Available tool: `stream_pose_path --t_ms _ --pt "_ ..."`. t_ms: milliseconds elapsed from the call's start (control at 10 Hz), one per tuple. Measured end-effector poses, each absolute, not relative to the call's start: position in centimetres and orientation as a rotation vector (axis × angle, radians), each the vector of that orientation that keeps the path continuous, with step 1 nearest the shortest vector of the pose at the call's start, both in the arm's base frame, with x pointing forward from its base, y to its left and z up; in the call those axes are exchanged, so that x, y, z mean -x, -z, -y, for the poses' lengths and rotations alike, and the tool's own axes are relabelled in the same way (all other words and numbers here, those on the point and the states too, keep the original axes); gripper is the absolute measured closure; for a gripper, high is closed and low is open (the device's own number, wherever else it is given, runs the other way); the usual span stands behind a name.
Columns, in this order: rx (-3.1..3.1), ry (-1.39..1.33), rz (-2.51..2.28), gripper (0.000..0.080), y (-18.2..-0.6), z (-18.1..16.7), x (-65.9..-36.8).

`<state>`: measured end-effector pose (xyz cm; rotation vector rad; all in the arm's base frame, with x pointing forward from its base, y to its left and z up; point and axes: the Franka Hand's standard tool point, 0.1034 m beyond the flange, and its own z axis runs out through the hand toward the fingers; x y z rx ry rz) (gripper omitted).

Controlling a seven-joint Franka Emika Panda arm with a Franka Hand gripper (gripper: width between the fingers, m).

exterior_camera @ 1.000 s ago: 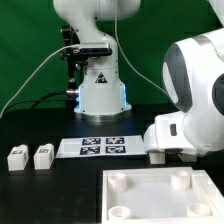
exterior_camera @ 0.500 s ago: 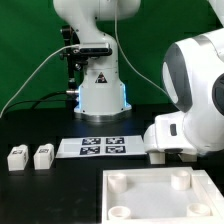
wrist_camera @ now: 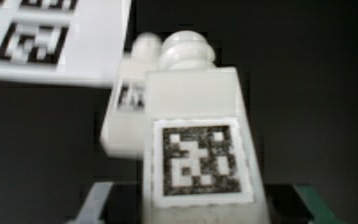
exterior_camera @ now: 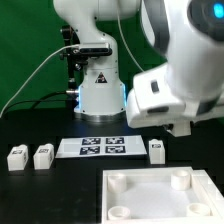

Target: Assemble one leg

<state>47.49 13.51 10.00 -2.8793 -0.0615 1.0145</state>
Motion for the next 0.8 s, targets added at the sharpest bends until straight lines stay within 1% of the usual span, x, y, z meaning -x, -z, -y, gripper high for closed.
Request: stream_pose_path --t_ms 100,200,300,400,500,700,800 --pt "2.916 -0.887 0.055 0.0506 -11.7 -13.1 -48.6" --pt "2.953 -0.736 0.042 0.0506 -13.8 -13.0 -50.5" --pt "2.976 -0.632 0.037 0.0506 -15.4 -13.3 -51.6" --pt "3.005 -0.428 0.029 0.0506 -15.1 -13.5 -52.5" --pt "3.018 -0.351 0.024 0.0506 -14.9 -13.3 -51.8" --pt "3.031 -0.019 0.053 0.0506 -15.1 -12.9 -52.9" --pt "3.041 0.047 0.115 0.0506 -15.5 -11.1 -54.3"
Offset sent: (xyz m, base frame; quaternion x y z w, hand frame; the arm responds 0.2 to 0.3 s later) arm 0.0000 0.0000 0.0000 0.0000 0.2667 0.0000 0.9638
